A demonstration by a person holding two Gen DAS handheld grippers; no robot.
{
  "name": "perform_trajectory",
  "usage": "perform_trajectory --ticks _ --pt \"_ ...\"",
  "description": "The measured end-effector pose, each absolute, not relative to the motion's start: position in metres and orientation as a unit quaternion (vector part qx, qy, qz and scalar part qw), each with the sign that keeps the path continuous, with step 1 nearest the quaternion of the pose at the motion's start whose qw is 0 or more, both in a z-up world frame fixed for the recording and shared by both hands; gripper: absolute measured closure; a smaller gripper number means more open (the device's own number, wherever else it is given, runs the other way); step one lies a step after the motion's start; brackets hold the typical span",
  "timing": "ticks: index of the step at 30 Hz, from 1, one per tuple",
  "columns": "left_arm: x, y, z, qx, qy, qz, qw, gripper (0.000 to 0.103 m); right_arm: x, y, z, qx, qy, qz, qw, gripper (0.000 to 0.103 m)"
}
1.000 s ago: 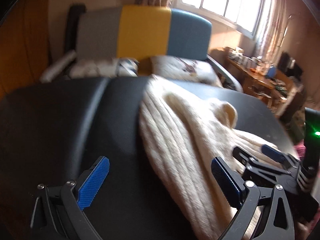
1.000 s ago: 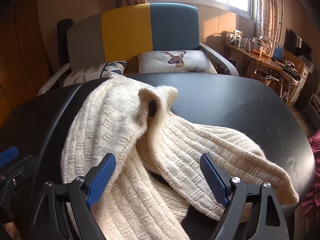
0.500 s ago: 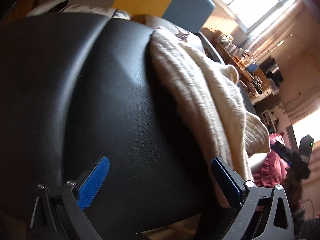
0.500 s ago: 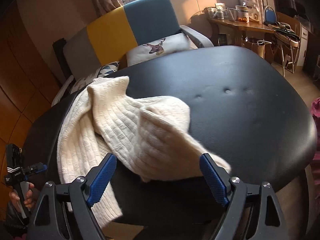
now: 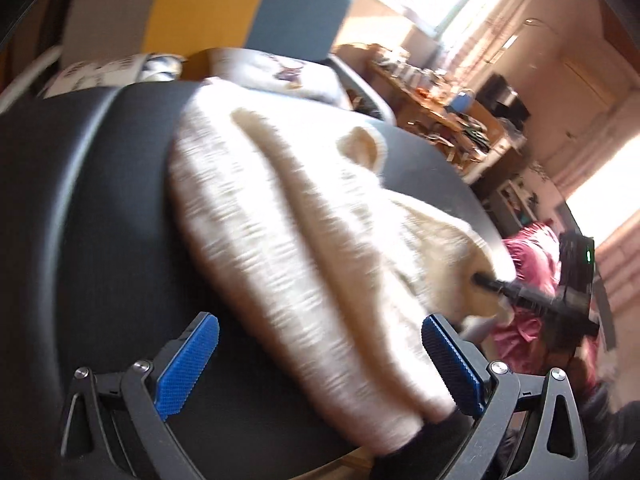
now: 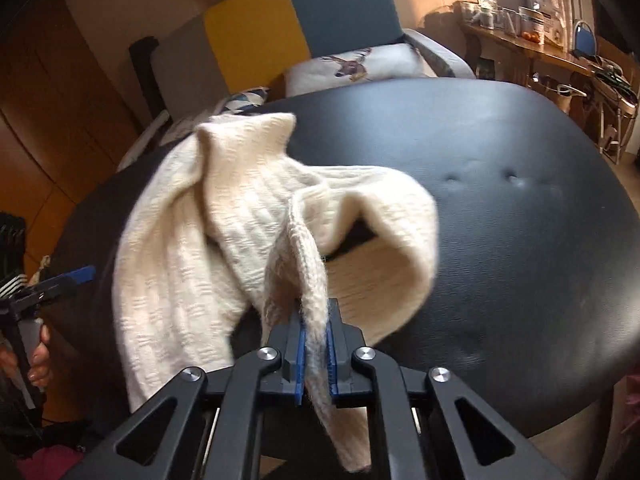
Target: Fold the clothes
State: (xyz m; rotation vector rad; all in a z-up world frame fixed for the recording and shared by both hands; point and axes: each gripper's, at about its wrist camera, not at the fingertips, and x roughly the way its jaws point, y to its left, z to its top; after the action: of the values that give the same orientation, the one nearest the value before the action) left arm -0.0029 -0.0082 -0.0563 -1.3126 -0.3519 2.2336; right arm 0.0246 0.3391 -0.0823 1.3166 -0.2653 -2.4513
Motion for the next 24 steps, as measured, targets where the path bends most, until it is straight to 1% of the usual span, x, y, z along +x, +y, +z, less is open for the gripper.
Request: perform_trajectory --ticks 2,4,7,8,9,10,11,14,16,17,19,20,22,23,24 --pt "-0.013 0.008 -0.05 -0.487 -0.138 0.816 0.279 0.001 0.034 0.322 -0.086 0.45 -0.113 -0.865 0.192 0.096" --pt "-0.026 0.027 -0.042 -0.488 -0.151 0.811 0.285 0.001 0.036 0.313 -0.1 0.455 -0.125 -0.863 0.181 0.095" --pt "-0.044 0.062 -0.024 -0.493 -0.142 0.805 0.296 0.001 0.036 0.312 -0.115 0.464 -0.15 -0.859 0.157 0.09" --pt "-0.046 0.074 -0.02 -0.495 -0.13 0.804 0.301 0.001 0.036 0.314 -0.117 0.467 -0.16 -0.856 0.152 0.087" --pt "-0.052 0.088 -0.017 -0.496 -0.116 0.803 0.308 0.001 0.036 0.315 -0.118 0.47 -0.168 -0.853 0.15 0.077" --pt "-0.057 0.102 -0.014 -0.497 -0.101 0.802 0.315 0.001 0.037 0.316 -0.118 0.471 -0.17 -0.853 0.148 0.075" --pt "-0.063 0.117 -0.011 -0.498 -0.086 0.801 0.321 0.001 0.038 0.316 -0.118 0.471 -0.164 -0.854 0.148 0.075" --pt "-0.076 0.158 -0.023 -0.524 -0.037 0.786 0.326 0.001 0.039 0.313 -0.118 0.473 -0.154 -0.855 0.149 0.075" --pt "-0.085 0.183 -0.036 -0.547 -0.016 0.769 0.331 0.009 0.04 0.309 -0.12 0.473 -0.141 -0.857 0.147 0.073" --pt "-0.091 0.189 -0.044 -0.562 -0.01 0.761 0.325 0.011 0.039 0.307 -0.121 0.473 -0.135 -0.858 0.146 0.073" --pt "-0.1 0.195 -0.057 -0.589 -0.018 0.746 0.311 0.019 0.038 0.304 -0.121 0.472 -0.128 -0.86 0.145 0.072" --pt "-0.103 0.195 -0.062 -0.6 -0.018 0.74 0.304 0.02 0.038 0.304 -0.121 0.471 -0.126 -0.861 0.145 0.072" --pt "-0.11 0.196 -0.073 -0.619 -0.017 0.729 0.291 0.033 0.038 0.303 -0.122 0.469 -0.121 -0.863 0.143 0.071" --pt "-0.11 0.198 -0.076 -0.623 -0.007 0.728 0.286 0.035 0.039 0.302 -0.123 0.468 -0.119 -0.864 0.142 0.07" --pt "-0.11 0.199 -0.079 -0.626 0.003 0.728 0.28 0.041 0.039 0.302 -0.123 0.468 -0.117 -0.865 0.14 0.07"
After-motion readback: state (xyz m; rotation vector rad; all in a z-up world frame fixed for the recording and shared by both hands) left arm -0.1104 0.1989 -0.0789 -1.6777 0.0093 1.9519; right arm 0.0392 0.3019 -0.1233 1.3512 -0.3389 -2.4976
